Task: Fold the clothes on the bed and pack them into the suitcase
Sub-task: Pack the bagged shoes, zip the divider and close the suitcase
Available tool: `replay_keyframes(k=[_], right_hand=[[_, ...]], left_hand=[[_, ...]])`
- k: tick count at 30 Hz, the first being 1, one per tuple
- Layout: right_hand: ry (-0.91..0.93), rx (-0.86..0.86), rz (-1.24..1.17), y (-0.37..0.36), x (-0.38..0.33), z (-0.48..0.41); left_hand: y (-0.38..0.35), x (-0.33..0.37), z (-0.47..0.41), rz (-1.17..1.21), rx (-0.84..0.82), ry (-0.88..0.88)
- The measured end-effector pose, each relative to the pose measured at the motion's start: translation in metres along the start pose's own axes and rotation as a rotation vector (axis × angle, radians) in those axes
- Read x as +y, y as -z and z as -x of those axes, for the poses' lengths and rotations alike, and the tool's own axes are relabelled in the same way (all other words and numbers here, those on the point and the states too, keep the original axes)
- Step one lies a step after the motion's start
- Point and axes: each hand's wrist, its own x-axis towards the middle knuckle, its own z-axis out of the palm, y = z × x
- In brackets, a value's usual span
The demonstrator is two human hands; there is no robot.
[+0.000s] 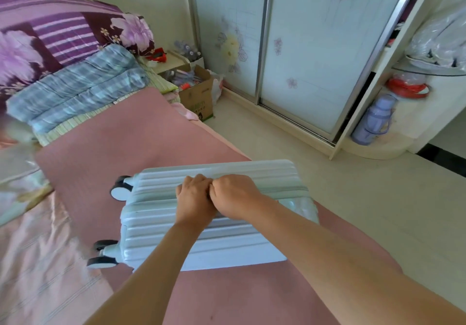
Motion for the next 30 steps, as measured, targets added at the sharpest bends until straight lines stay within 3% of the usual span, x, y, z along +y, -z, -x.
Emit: replay_keyframes(k=[6,10,13,17,21,26,30], right_hand=[[0.145,0.112,0.031,-0.014,-0.018,-0.014],[0.151,0.163,-0.092,-0.024,-0.025,-0.029],[0.273,0.138,-0.039,-0.041,-0.052,-0.047],[0.392,0.027,0.010,-0.069,-0.108,-0.065],[0.387,0.019,0.013,-0.095,-0.142,-0.077],[0.445,0.020,0.254,-0.120,-0.152,-0.082],[0.492,0.080,0.258,-0.117,-0.153,-0.083]], left_hand=[[0.015,-0.031,0.003,-0.035,0.135,-0.073],[0.036,-0.056,0.009,-0.018,0.147,-0.054],[0.066,-0.087,0.012,-0.051,0.131,0.138],[0.107,-0.132,0.015,0.083,0.161,0.412],[0.117,-0.147,0.010,0.233,0.014,0.637],[0.122,-0.168,0.010,0.451,-0.071,0.815],[0.125,-0.181,0.010,0.740,-0.120,0.897]])
